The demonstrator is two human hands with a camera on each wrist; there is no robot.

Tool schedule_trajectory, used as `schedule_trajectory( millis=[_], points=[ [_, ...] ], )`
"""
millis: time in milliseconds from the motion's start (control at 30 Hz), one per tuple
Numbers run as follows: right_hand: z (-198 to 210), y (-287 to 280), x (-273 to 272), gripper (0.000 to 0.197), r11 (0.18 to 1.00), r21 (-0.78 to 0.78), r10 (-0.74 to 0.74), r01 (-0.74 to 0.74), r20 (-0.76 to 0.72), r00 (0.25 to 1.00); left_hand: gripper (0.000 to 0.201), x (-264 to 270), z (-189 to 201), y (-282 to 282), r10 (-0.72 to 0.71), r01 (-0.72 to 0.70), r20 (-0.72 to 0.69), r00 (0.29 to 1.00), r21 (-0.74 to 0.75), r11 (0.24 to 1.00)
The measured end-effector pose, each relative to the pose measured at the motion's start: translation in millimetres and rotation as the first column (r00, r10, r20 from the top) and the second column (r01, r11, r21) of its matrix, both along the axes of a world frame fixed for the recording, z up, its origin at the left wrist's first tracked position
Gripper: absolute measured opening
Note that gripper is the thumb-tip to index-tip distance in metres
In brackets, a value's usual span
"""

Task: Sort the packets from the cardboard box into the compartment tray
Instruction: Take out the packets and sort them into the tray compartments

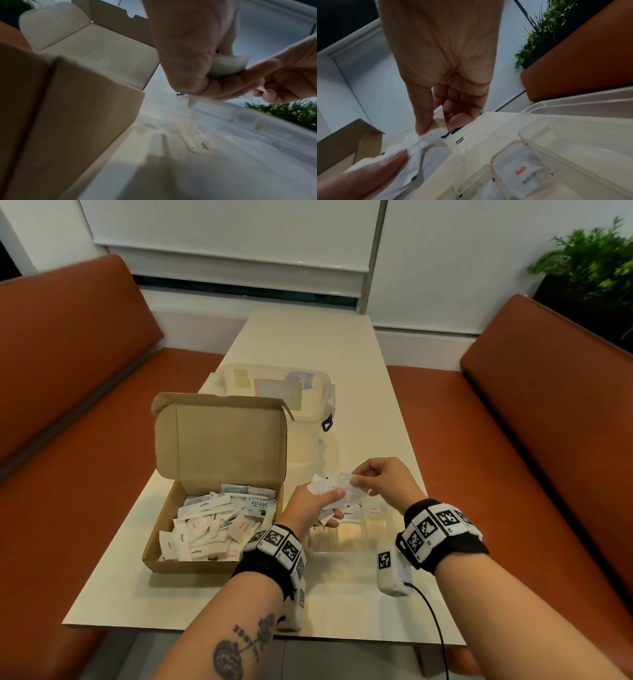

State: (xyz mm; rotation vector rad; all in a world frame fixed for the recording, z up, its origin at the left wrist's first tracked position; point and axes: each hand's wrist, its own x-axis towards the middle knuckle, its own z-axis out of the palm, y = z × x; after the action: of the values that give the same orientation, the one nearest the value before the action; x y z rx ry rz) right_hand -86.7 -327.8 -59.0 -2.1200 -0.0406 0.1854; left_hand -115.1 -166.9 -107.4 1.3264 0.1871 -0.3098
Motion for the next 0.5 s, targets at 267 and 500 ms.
schedule_trajectory(
  millis=[267,500],
  points=[
    [-3,-25,14,0.003,0.944,-0.288,-0.144,0.158,0.072,0.987,0.016,4,-8,13,0.209,-0.209,-0.014,0.978,-0.03,0.977],
    [-18,-26,9,0.006,0.827,-0.562,-0.061,0.013,-0.067,0.996,0.006,9,-7,12,0.18,-0.18,-0.028,0.983,0.004,0.984]
  ],
)
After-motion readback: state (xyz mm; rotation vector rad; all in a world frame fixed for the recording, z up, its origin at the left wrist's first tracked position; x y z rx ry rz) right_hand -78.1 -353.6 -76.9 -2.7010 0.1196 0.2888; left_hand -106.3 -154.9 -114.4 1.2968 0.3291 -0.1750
